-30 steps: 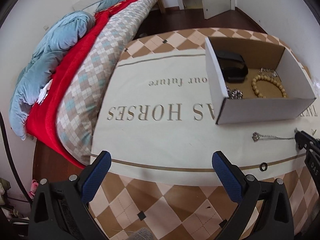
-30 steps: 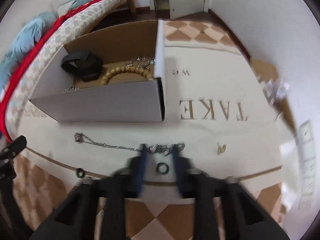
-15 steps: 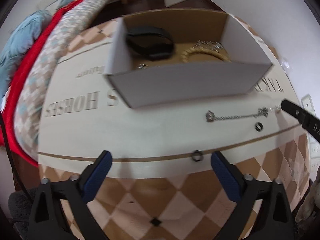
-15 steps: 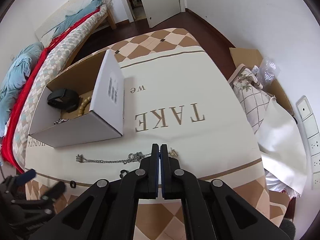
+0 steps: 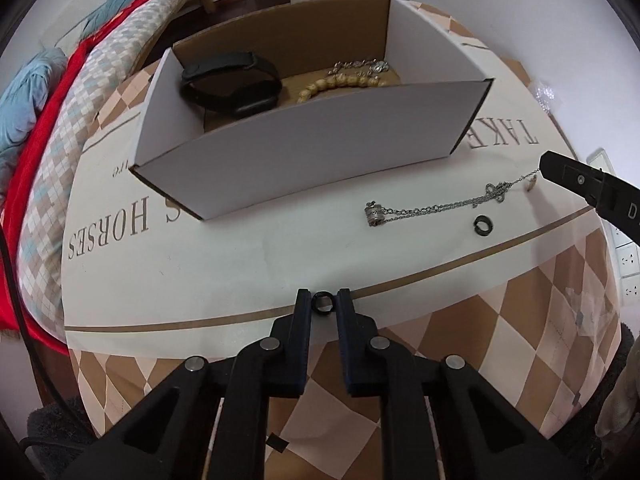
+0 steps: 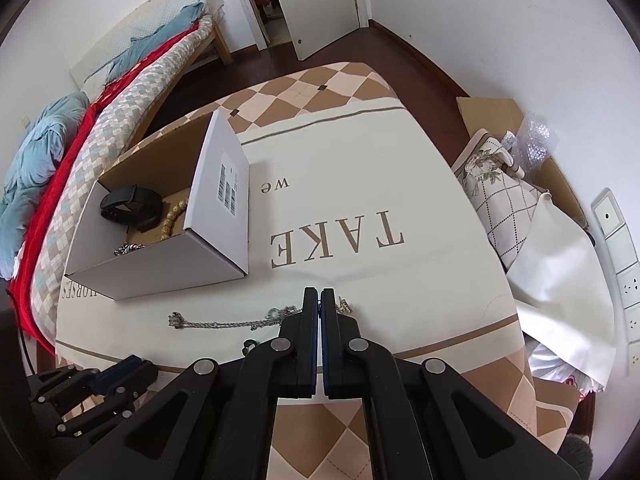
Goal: Organize jewelry
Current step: 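Grasp a small black ring with left tool while right tool grasps pendant chain, then lower the black ring into the box with left tool while right drops chain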
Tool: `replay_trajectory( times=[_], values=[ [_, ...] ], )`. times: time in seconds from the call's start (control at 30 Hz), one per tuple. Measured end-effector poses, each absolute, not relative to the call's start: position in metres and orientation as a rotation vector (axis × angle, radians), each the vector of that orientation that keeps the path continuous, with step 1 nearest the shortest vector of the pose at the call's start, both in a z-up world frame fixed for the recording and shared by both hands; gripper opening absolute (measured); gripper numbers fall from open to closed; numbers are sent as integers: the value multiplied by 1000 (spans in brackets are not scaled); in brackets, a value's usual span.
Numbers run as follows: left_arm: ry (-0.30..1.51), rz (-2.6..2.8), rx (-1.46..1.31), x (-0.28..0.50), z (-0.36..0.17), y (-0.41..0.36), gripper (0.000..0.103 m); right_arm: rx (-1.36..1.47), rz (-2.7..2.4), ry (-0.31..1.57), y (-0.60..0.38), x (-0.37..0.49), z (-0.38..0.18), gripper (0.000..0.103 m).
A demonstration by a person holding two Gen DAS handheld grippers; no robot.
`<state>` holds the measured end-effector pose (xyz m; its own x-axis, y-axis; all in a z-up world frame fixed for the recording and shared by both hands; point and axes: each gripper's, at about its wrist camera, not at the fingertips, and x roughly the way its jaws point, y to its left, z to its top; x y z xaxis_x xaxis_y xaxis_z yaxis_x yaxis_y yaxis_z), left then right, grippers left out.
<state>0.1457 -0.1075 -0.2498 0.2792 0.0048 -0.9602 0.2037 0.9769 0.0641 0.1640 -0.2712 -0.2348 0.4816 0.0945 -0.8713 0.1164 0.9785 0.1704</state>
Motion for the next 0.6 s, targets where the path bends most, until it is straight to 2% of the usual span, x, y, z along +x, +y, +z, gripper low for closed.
replay_trajectory(
  times=[0.2, 0.6],
  values=[
    [1245, -146, 199, 145, -234, -104, 10, 239, 3, 1035, -272, 159, -217, 1],
    [1114, -137, 129, 157, -150, -81, 10, 279, 130, 964, -255, 152, -152, 1]
  ],
)
